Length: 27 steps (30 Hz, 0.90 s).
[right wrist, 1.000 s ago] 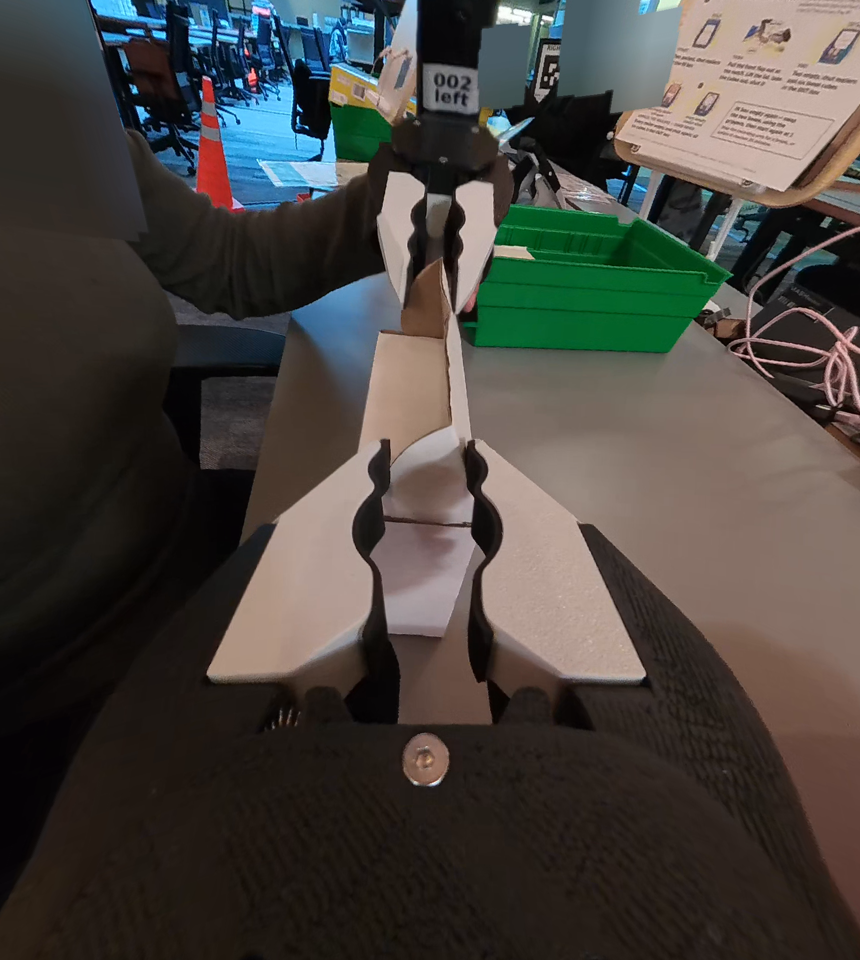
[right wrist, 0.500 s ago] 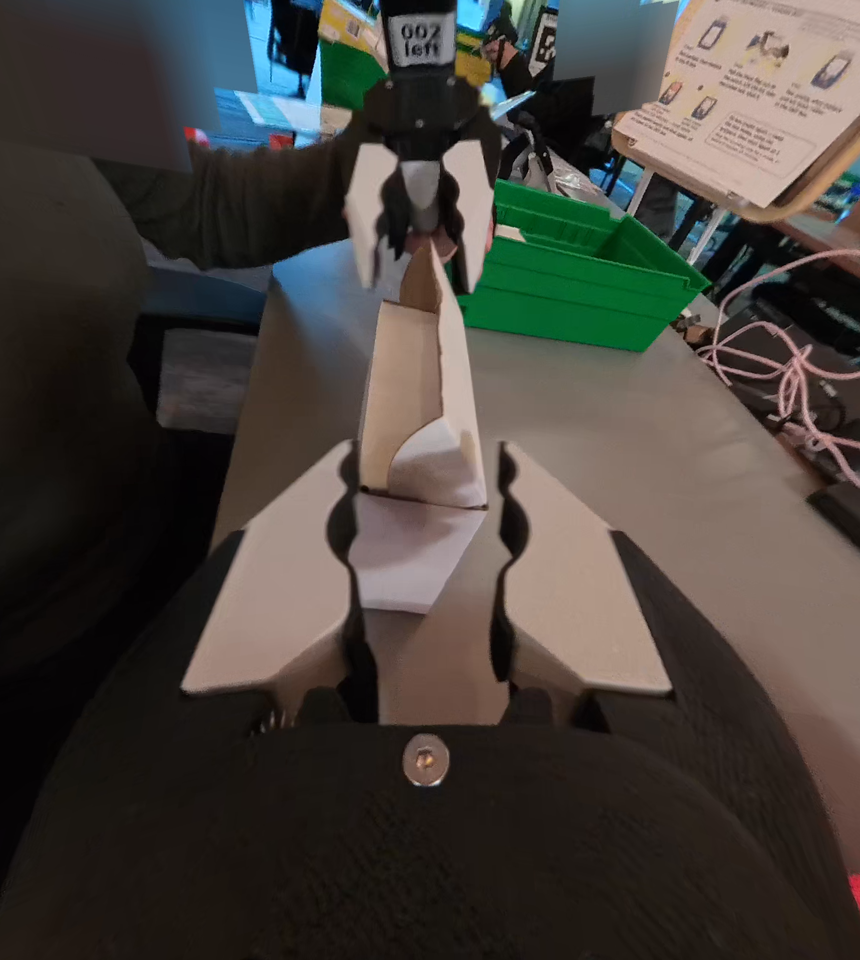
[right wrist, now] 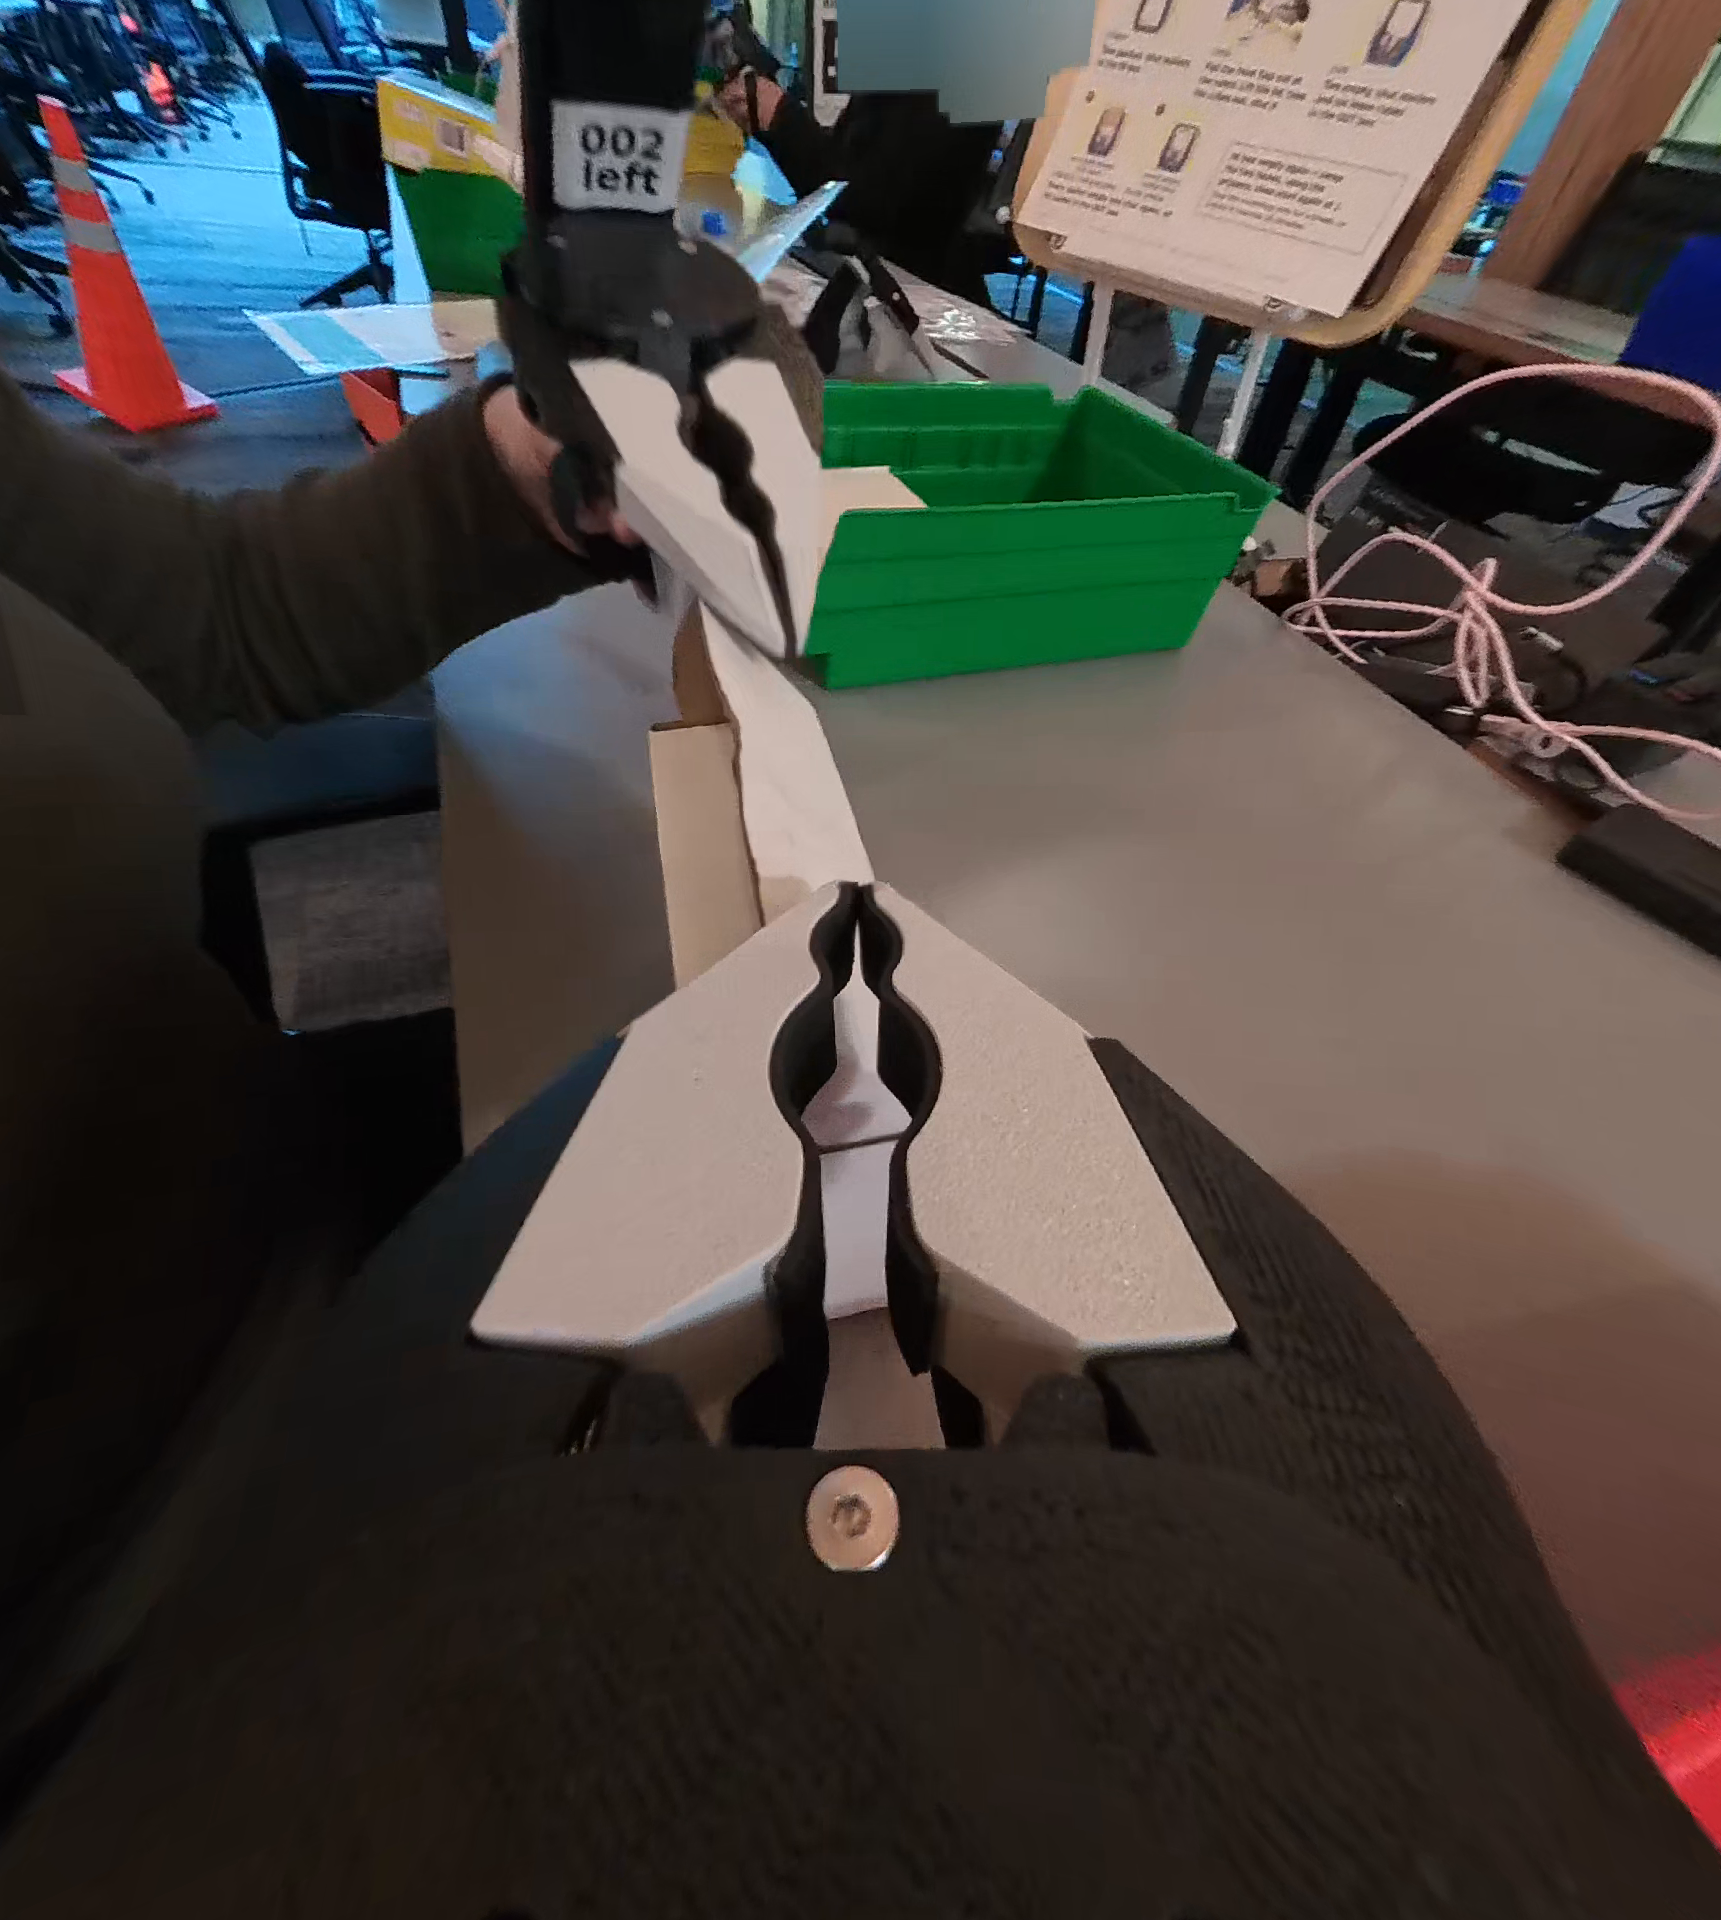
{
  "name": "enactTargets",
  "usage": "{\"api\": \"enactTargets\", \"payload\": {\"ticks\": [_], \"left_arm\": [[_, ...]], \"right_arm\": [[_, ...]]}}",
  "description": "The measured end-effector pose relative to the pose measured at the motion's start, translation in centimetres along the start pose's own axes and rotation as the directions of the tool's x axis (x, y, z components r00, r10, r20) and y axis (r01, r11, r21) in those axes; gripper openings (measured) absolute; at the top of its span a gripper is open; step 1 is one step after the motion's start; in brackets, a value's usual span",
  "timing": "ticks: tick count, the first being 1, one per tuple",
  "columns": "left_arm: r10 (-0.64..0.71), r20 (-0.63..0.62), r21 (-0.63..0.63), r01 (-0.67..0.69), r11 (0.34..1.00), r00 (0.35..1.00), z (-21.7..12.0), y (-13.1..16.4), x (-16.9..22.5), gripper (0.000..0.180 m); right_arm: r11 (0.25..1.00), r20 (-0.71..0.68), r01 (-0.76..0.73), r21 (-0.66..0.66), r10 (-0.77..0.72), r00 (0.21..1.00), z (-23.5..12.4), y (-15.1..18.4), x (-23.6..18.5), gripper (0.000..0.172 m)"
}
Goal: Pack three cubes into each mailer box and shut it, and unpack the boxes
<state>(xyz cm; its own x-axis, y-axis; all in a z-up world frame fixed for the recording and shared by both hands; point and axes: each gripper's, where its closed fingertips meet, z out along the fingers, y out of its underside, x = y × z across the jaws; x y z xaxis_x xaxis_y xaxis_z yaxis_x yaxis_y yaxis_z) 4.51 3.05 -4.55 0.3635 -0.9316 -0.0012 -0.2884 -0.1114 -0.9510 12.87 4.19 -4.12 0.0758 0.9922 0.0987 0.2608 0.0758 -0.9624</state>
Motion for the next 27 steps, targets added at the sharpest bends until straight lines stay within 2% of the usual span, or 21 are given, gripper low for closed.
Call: {"api": "enactTargets", "payload": {"ticks": [3, 5, 9, 11, 12, 14, 17, 19, 25, 27], "left_arm": [[-0.014, -0.053, -0.047, 0.011, 0.999, 0.998, 0.6, 1.7, 1.1, 0.000], [-0.010, -0.052, -0.036, 0.008, 0.999, 0.999, 0.5, 2.0, 1.0, 0.000], [0.016, 0.030, -0.034, -0.015, 0.999, 0.999, 0.6, 2.3, -0.3, 0.000], [0.123, 0.153, -0.063, -0.114, 0.991, 0.981, 0.2, 2.5, -2.1, 0.000], [0.156, 0.193, -0.046, -0.150, 0.988, 0.969, -0.2, 2.0, -2.6, 0.000], [0.119, 0.153, 0.074, -0.131, 0.989, 0.981, -1.0, 0.0, -1.8, 0.000], [0.081, 0.058, 0.191, -0.091, 0.977, 0.995, -2.1, -2.1, -0.1, 0.000], [0.089, 0.053, 0.171, -0.097, 0.981, 0.995, -1.9, -2.0, 0.3, 0.000], [0.105, 0.035, 0.031, -0.106, 0.994, 0.994, 0.3, 0.3, 1.3, 0.000], [0.073, 0.049, 0.004, -0.073, 0.997, 0.996, 0.6, 1.1, 1.1, 0.000]], "right_arm": [[0.995, -0.012, 0.034, -0.093, -0.035, 0.999, 0.3, 2.2, -0.1, 0.000], [0.999, 0.023, 0.003, -0.052, -0.002, 1.000, 0.5, 2.3, -0.6, 0.000], [0.999, -0.013, 0.014, -0.034, -0.014, 1.000, 0.5, 2.4, -0.1, 0.000], [0.997, -0.060, 0.046, -0.059, -0.050, 0.997, 0.5, 2.5, 0.5, 0.000], [0.995, -0.107, 0.068, -0.078, -0.076, 0.991, 0.4, 2.6, 1.2, 0.000], [0.996, -0.164, 0.077, -0.042, -0.082, 0.983, 0.0, 2.0, 2.1, 0.000], [0.996, -0.104, 0.027, 0.088, -0.018, 0.994, -0.9, -0.2, 1.1, 0.000], [0.994, -0.105, 0.030, 0.109, -0.019, 0.994, -1.3, -0.8, 0.8, 0.000], [0.999, -0.054, 0.050, 0.022, -0.049, 0.997, -0.2, 0.5, -0.8, 0.000], [0.997, -0.066, 0.078, -0.009, -0.078, 0.995, 0.1, 1.2, -0.9, 0.000]]}}
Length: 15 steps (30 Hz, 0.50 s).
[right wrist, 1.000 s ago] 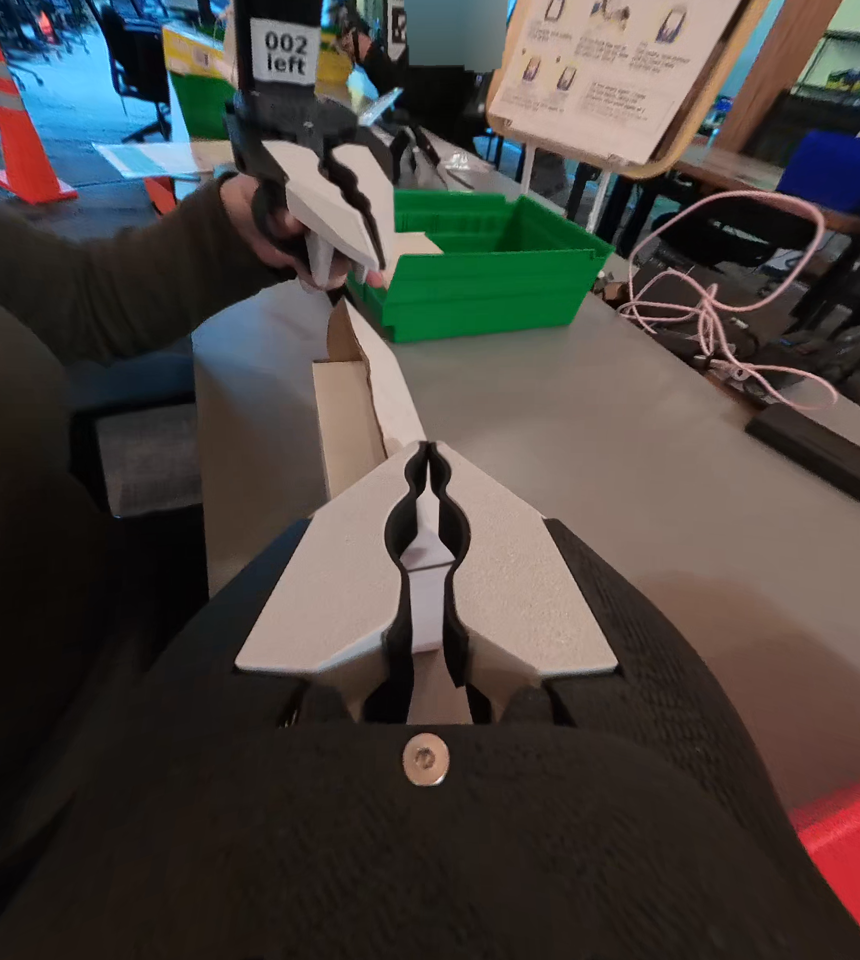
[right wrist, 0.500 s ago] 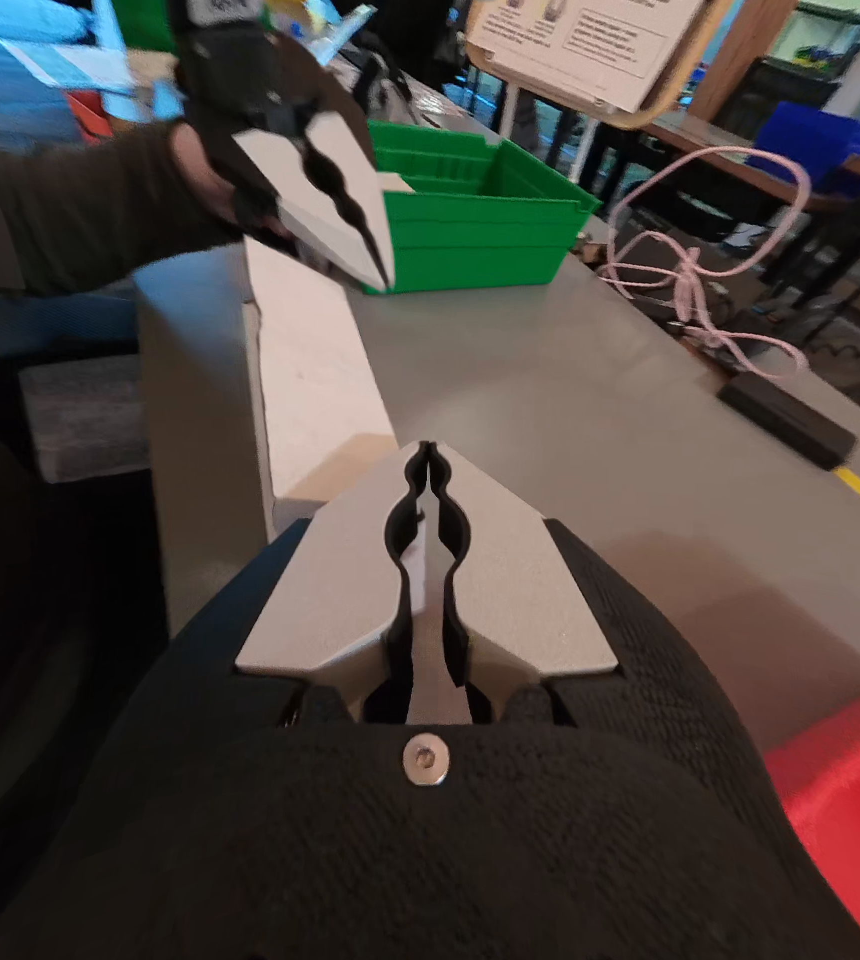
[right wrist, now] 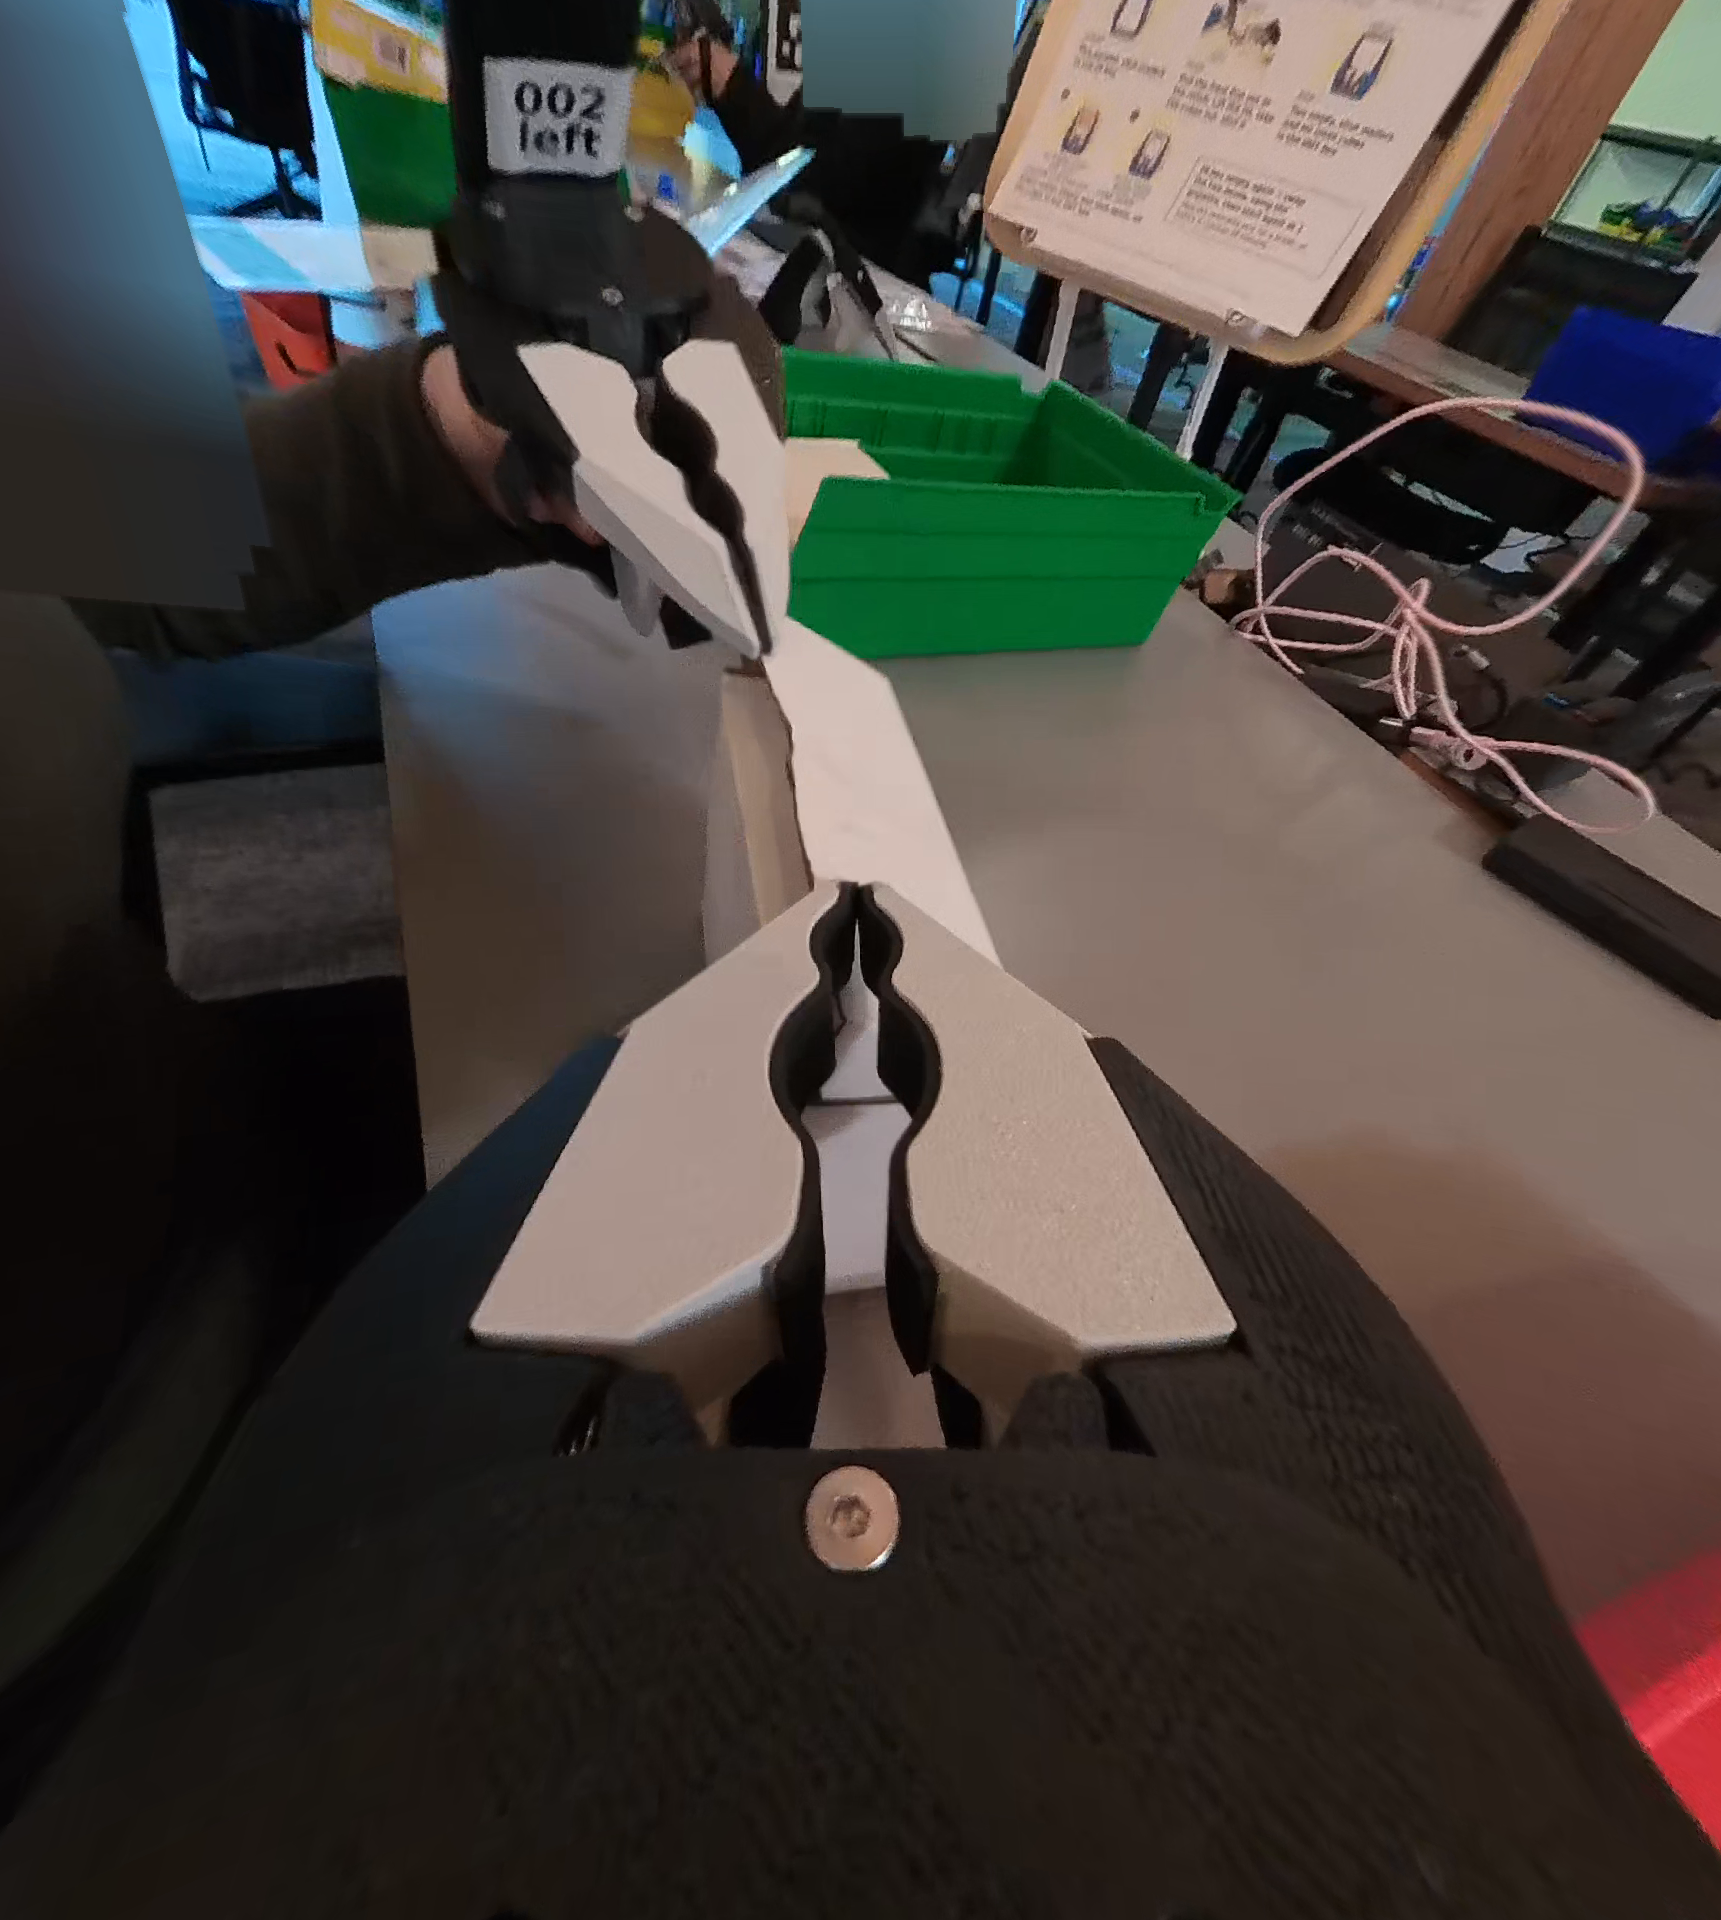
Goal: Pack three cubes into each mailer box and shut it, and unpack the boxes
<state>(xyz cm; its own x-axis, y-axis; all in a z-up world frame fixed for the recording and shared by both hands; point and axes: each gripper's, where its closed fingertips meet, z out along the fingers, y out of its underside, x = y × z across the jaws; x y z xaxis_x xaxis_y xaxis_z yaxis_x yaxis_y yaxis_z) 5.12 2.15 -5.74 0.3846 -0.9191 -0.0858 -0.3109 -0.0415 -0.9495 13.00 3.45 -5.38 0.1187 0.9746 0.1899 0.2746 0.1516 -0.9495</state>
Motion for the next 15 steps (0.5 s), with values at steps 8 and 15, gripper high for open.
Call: {"api": "enactTargets", "payload": {"ticks": [8, 15], "left_arm": [[-0.134, 0.025, -0.061, 0.135, 0.989, 0.991, 0.5, 1.9, -0.7, 0.000], [-0.256, 0.010, -0.029, 0.257, 0.966, 0.966, 0.6, 2.0, -1.0, 0.000]], "right_arm": [[0.997, 0.019, -0.036, -0.066, 0.037, 0.999, 0.8, 1.6, -0.7, 0.000], [0.993, -0.003, -0.079, -0.090, 0.079, 0.997, 1.0, 1.8, -0.6, 0.000]]}}
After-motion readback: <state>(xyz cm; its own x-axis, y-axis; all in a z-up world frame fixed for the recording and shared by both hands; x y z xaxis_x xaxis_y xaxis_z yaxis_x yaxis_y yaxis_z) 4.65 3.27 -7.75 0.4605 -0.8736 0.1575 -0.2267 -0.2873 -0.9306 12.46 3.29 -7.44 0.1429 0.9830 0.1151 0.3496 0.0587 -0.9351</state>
